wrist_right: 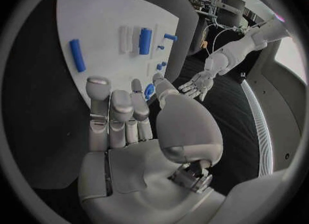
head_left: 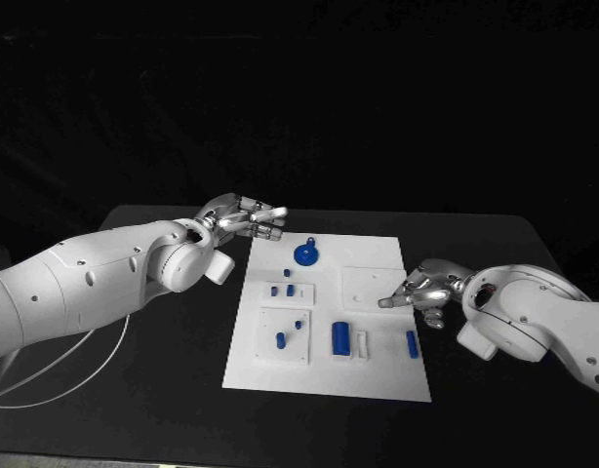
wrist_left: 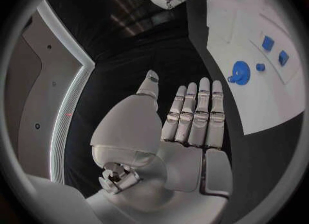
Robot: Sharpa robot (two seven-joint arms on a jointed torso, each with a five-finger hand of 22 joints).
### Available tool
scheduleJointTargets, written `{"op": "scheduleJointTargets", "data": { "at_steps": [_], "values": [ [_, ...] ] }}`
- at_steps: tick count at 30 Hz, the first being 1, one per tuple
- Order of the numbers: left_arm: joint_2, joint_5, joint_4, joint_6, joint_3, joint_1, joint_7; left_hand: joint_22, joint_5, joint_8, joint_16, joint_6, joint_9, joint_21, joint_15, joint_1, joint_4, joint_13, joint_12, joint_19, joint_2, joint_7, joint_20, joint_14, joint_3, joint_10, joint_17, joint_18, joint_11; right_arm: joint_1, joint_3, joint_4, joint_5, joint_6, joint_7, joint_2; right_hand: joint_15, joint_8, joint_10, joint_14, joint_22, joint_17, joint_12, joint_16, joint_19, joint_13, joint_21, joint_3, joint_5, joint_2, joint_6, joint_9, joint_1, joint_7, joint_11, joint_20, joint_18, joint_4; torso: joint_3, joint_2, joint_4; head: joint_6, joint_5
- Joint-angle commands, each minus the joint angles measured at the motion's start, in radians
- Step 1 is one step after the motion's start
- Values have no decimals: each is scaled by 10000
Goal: Assemble the parts on the task board
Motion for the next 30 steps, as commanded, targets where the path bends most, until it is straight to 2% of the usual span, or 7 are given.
{"op": "scheduleJointTargets", "data": {
  "at_steps": [1,8,12,14,19,20,30],
  "values": [
    [-29,23,76,-177,8,4,321,-2,-6,12,-18,-103,-5,47,-31,3,-67,15,10,29,93,2,-29,51,-6,158,19,112,-17,21,18,-226,-254,538,113,-143,-17,-31,61,-12,19,15,22,36,493,7,66,6,13,68,-53,-10,22,-26,-8,13,131,-67,-15,4,-7,17,-94],
    [-116,48,182,-201,8,3,373,-3,-4,39,-20,-79,-4,46,-42,-12,-142,11,-1,39,140,13,-47,84,-59,237,17,89,-34,36,8,-789,-697,1767,-715,-274,50,-32,-52,-37,-51,-69,-158,-71,458,-104,-120,26,-321,-45,-263,-39,-155,52,64,72,135,60,-12,-4,9,-3,-236],
    [-165,56,222,-207,8,2,385,-4,-4,48,-22,-63,-3,43,-45,-20,-167,10,-2,36,159,16,-52,84,-78,242,15,80,-35,-63,-78,-915,-1364,2381,-1367,-283,76,-31,-116,-35,-106,-97,-270,-135,459,-200,-281,161,-712,-292,-313,-7,-247,71,78,102,144,459,5,3,7,5,-305],
    [-176,59,229,-200,7,1,385,-4,-4,61,-21,-34,0,42,-45,-25,-171,9,-5,34,159,25,-52,86,-85,233,14,77,-33,-104,-140,-923,-1507,2603,-1627,-281,110,-30,-257,-83,-226,-243,-513,-333,423,-366,-549,226,-1077,-459,-612,-45,-532,137,115,127,161,1009,-2,3,16,5,-332],
    [-184,65,240,-172,7,1,379,-4,-6,75,-23,32,-2,42,-41,-33,-178,8,-7,32,153,20,-52,73,-96,205,11,75,-26,-229,-279,-932,-1713,2713,-2016,-208,109,-36,-297,-74,-286,-272,-604,-396,436,-436,-658,234,-1128,-634,-857,-108,-635,194,136,126,171,1413,-5,3,12,0,-337],
    [-182,65,239,-168,7,0,377,-4,-6,75,-23,32,-2,42,-41,-33,-178,8,-7,32,154,20,-52,72,-96,204,11,75,-26,-277,-294,-941,-1734,2721,-2066,-186,113,-27,-287,-42,-334,-215,-590,-446,466,-464,-723,231,-1128,-772,-857,-119,-291,195,136,126,162,1954,-6,6,23,3,-343],
    [-187,69,230,-122,7,-1,349,-6,-8,67,-23,75,0,39,-28,-19,-197,7,-7,23,142,16,-43,45,-84,125,9,80,-8,-665,-347,-1063,-1820,2437,-2210,138,105,-25,-277,-36,-324,-181,-562,-457,469,-460,-692,229,-1134,-793,-831,-118,-426,185,129,118,162,2088,-11,1,41,-24,-364]
  ]
}}
